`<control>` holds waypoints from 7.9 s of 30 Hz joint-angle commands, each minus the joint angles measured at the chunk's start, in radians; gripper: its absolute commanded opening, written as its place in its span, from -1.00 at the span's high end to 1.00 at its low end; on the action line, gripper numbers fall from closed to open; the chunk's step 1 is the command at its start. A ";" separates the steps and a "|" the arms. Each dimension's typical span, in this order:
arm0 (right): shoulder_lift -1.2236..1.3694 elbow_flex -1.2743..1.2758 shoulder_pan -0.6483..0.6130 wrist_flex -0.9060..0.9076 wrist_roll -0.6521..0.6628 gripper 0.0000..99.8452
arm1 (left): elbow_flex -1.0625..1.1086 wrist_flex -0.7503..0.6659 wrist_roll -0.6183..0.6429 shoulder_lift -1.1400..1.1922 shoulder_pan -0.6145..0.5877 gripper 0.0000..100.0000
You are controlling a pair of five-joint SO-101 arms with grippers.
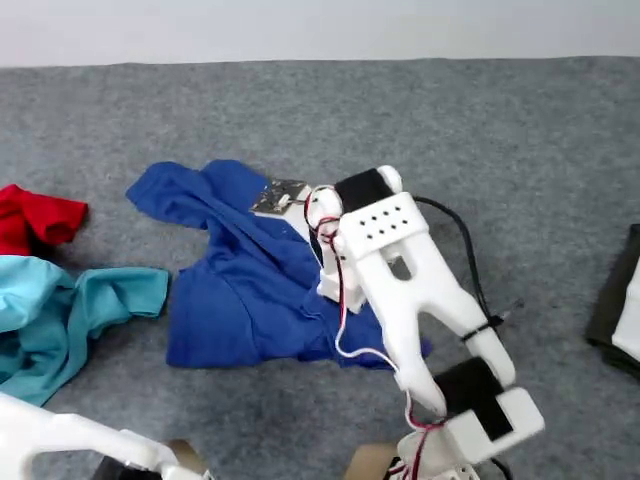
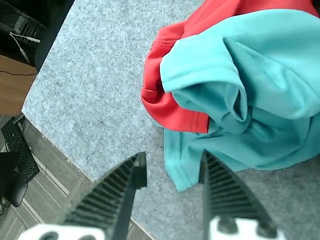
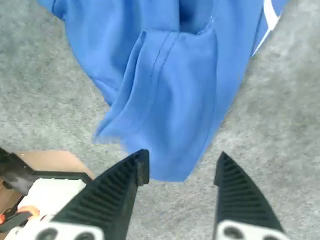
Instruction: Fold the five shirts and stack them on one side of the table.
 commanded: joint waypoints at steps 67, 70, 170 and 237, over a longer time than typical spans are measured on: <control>-0.062 0.199 0.131 -0.390 -0.002 0.98 | 0.077 -0.026 -0.009 -0.029 0.028 0.64; -0.064 0.103 0.148 -0.268 0.038 0.98 | 0.077 -0.025 -0.009 -0.029 0.029 0.64; 0.394 -0.149 0.340 -0.311 -0.167 0.76 | 0.085 0.002 -0.006 -0.023 0.100 0.65; -1.066 0.528 0.438 0.042 0.219 0.98 | -0.102 -0.130 0.497 0.247 1.085 0.79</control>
